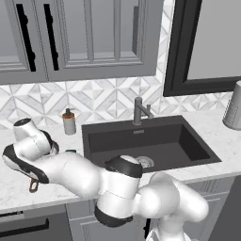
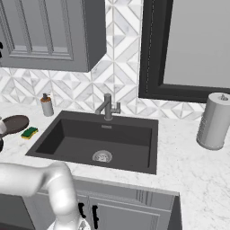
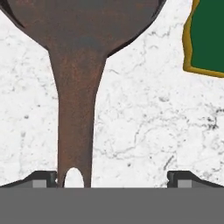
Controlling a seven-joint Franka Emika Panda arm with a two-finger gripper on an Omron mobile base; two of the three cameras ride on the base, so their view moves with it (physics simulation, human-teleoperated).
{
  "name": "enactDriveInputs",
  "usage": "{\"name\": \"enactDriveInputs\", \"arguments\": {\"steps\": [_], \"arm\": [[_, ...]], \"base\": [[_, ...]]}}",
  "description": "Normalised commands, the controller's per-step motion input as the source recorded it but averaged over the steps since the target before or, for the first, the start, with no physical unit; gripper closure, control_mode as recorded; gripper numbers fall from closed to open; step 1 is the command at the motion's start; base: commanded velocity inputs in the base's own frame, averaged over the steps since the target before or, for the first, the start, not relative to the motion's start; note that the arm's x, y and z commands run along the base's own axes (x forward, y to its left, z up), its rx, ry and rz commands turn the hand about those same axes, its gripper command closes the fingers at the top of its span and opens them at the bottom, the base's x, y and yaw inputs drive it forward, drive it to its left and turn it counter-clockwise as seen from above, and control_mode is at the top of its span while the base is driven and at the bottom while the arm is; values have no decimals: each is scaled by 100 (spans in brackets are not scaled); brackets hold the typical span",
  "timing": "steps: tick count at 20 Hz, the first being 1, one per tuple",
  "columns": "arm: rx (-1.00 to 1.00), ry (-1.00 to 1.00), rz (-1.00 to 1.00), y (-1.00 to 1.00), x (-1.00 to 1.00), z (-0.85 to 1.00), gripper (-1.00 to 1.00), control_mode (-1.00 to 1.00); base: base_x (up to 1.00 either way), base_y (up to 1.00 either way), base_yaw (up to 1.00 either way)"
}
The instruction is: Pick the pan and sponge and place them into the sink. Then turn on the water.
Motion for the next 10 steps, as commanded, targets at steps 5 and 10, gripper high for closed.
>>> {"name": "enactDriveInputs", "arguments": {"steps": [5, 10], "arm": [[-1, 0, -2, 1, 2, -51, -100, -100], [0, -4, -2, 1, 3, -45, -100, -100]], "base": [[0, 0, 0], [0, 0, 0]]}}
